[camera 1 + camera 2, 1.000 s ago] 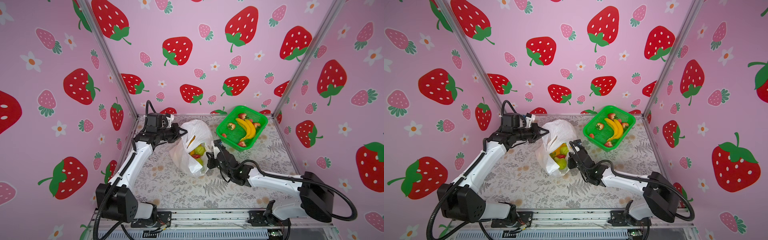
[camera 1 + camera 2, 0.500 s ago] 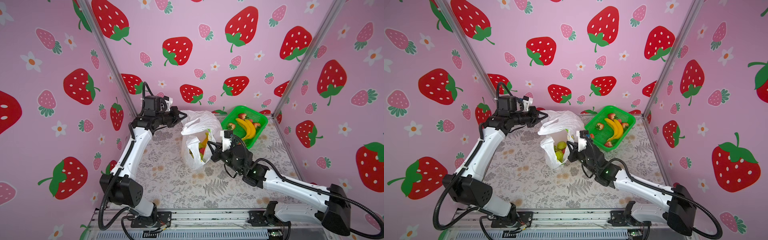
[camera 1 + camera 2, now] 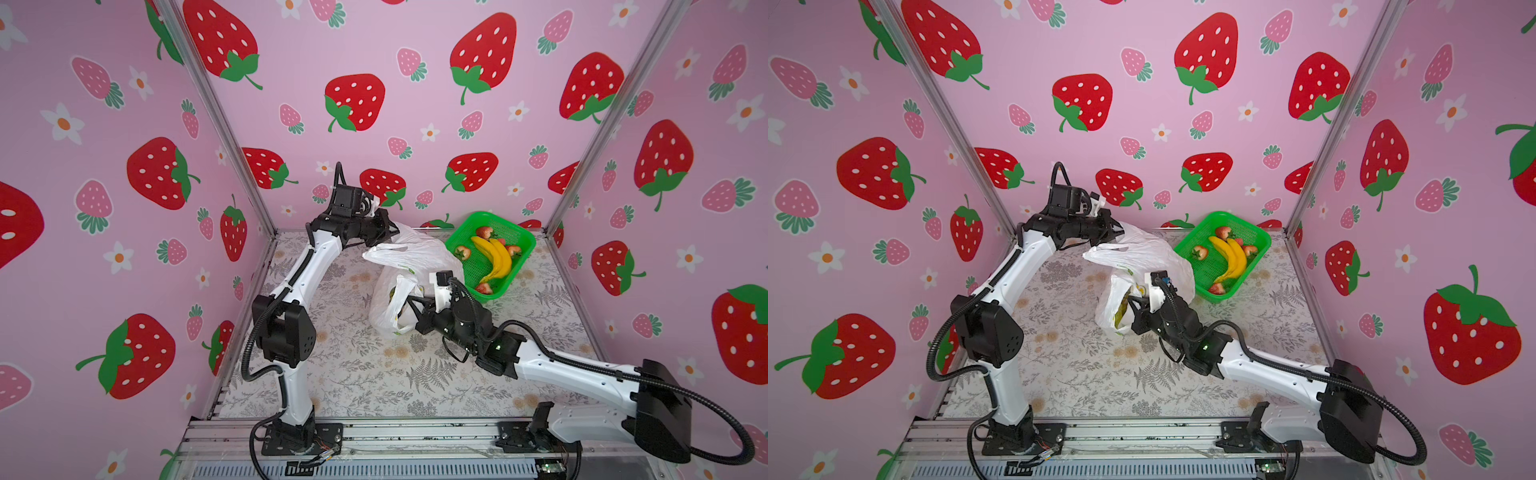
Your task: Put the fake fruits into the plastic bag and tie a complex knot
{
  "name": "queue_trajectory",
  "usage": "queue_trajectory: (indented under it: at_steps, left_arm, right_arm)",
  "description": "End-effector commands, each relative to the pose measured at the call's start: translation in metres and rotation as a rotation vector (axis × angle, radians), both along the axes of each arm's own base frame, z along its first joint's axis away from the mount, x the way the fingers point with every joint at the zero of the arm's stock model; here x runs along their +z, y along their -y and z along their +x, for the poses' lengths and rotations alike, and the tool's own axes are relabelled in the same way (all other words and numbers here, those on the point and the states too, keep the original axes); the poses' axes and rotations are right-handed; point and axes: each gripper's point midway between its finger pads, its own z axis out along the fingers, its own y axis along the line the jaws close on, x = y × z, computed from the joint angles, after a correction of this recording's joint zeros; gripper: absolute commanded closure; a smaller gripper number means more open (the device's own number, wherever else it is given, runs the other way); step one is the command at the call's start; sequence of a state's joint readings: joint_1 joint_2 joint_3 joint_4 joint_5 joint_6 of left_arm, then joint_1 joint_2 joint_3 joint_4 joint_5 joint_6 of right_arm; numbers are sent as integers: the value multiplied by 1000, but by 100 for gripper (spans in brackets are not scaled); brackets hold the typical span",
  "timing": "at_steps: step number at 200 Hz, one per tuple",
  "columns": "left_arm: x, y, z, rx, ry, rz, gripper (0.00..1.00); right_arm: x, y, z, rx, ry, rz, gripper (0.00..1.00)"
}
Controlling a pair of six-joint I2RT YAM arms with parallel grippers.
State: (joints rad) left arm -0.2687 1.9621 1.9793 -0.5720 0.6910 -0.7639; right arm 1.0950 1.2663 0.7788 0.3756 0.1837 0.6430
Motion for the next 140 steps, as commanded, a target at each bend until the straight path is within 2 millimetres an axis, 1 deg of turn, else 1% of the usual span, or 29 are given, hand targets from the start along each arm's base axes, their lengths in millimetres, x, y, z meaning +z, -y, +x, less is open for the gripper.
queue_trajectory:
  at_steps: [1,6,18,31,39,64,76,89,99,101,102,107,109,136,140]
  left_arm:
    - [17,-15,-1,15,41,26,93]
    - [19,-20,-1,25,50,39,88]
    - [26,-31,-4,45,75,71,79]
    - [33,-46,-9,69,98,104,69]
    - [37,-57,-14,91,110,124,61]
    - [45,-95,-36,184,159,195,44]
    - [45,-112,-52,223,175,235,41]
    - [44,-123,-75,249,201,271,41]
    - [41,-123,-95,243,228,277,41]
    - [47,-122,-100,241,250,273,41]
    - [42,-122,-102,237,244,276,41]
    - [41,-119,-112,226,267,276,42]
    - [47,-118,-117,223,291,274,42]
    - [46,-94,-176,128,441,324,44]
    - [47,-88,-184,104,467,321,45]
  right_arm:
    - [-35,12,6,-53,-75,-56,98]
    - [-42,17,9,-72,-83,-73,98]
    - [-55,28,14,-104,-94,-112,97]
    - [-64,37,18,-121,-94,-143,95]
    - [-64,41,19,-126,-86,-152,94]
    - [-59,52,22,-140,-64,-156,91]
    - [-54,55,22,-129,-55,-140,90]
    - [-49,59,24,-124,-49,-125,89]
    - [-46,61,25,-116,-49,-110,89]
    - [-46,62,25,-113,-50,-108,89]
    - [-45,62,25,-112,-49,-107,89]
    - [-44,64,27,-110,-51,-98,89]
    - [-44,64,27,-108,-52,-95,89]
    - [-40,66,32,-53,-86,-16,89]
    - [-38,66,32,-41,-90,-1,89]
